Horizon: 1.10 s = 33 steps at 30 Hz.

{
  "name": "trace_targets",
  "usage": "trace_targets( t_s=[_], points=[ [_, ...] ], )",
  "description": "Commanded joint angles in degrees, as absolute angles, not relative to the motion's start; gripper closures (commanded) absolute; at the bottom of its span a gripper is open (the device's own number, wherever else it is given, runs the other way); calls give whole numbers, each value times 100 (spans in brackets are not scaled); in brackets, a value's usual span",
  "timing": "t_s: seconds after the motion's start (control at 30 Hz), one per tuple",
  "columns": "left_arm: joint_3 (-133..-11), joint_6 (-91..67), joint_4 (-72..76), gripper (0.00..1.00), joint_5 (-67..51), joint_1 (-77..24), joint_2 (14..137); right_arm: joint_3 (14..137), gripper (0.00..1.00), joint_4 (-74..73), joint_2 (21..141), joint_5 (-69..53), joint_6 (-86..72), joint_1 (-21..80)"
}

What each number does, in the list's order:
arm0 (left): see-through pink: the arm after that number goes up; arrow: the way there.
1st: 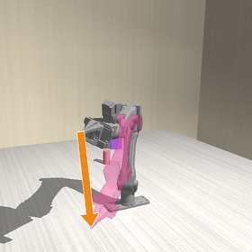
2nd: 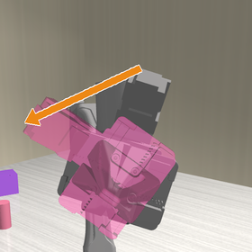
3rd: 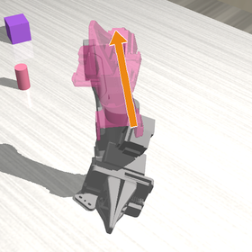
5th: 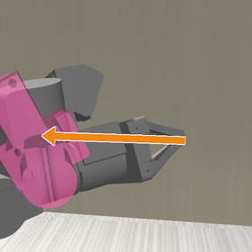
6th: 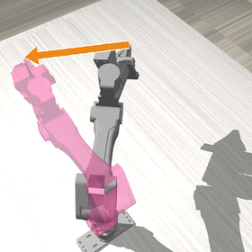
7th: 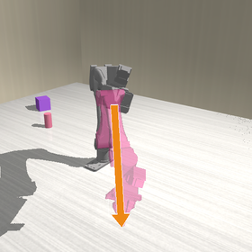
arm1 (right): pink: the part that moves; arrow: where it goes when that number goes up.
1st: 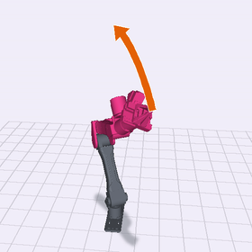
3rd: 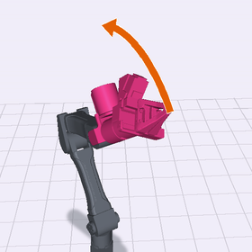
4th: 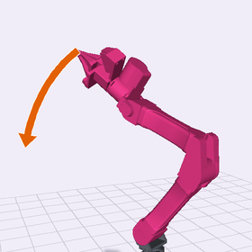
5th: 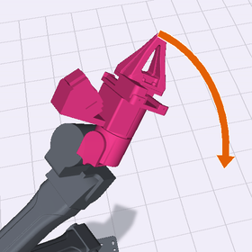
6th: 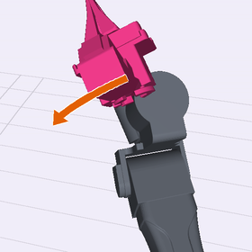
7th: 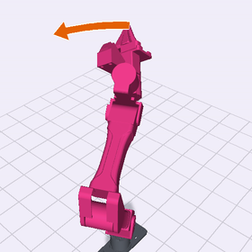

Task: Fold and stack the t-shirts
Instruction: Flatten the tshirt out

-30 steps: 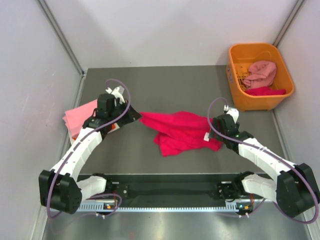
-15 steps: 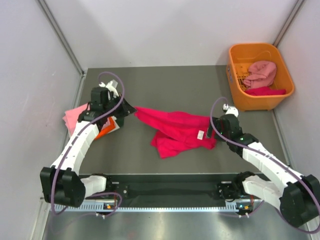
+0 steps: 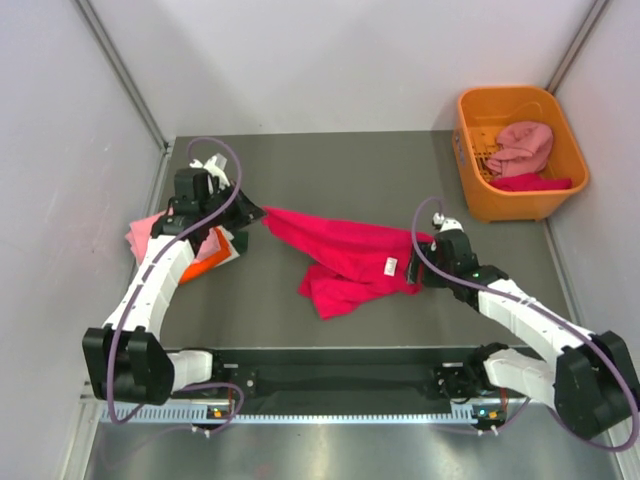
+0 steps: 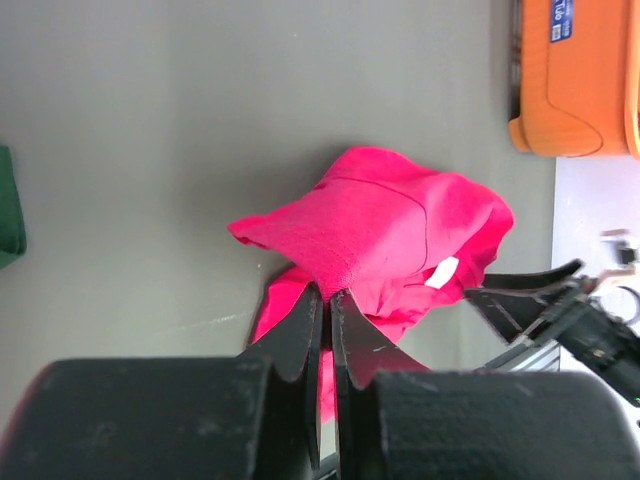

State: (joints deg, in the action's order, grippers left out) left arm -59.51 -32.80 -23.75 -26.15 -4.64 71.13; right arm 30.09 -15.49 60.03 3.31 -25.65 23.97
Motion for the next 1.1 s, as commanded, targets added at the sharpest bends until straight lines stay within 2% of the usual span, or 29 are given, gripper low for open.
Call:
trace_targets(
  t_s=[0.0,0.1,0.17,0.2,0.23,0.3,0.33,0.4,0.5,0.6,0.7,0.83,1.07],
  points=[
    [-6275,-3138,-2285,100,-2681,-422,7154,2980,30,-1108,6319,246,-2689,2435],
    [-6363,-3103,-2320,100,-2698,-369,7242,2936,28,-1011,6626,325,-2803,2443],
    [-6468,-3085,-2364,100,-2707,-360,7321,2883,35,-906,6671,299,-2839,2435],
    [-6504,-3085,-2373,100,-2707,-352,7339,2883,41,-888,6645,299,-2848,2443],
    [-6556,-3085,-2373,100,-2716,-352,7382,2892,58,-888,6610,299,-2848,2443],
    [-6609,-3129,-2338,100,-2733,-343,7400,2979,73,-949,6513,351,-2839,2443],
    [-6688,-3146,-2338,100,-2742,-343,7426,3049,87,-993,6417,430,-2830,2443],
    [-6785,-3251,-2312,100,-2733,-343,7479,3365,96,-1221,6337,536,-2752,2443],
    [-7101,-3471,-2084,100,-2847,-238,7812,4076,100,-1669,6398,834,-2576,2435],
    [-7750,-3787,-2066,100,-3557,121,8260,4999,100,-2055,6617,993,-2365,2435],
    [-8550,-3850,-2319,100,-3595,246,8569,5887,100,-2337,6715,1046,-2250,2426],
    [-9254,-3990,-2610,100,-3647,194,8201,6608,100,-2732,6408,1186,-2136,2408],
    [-9273,-4682,-2138,100,-3972,26,6717,7294,100,-3163,5257,1265,-2092,2338]
  ],
)
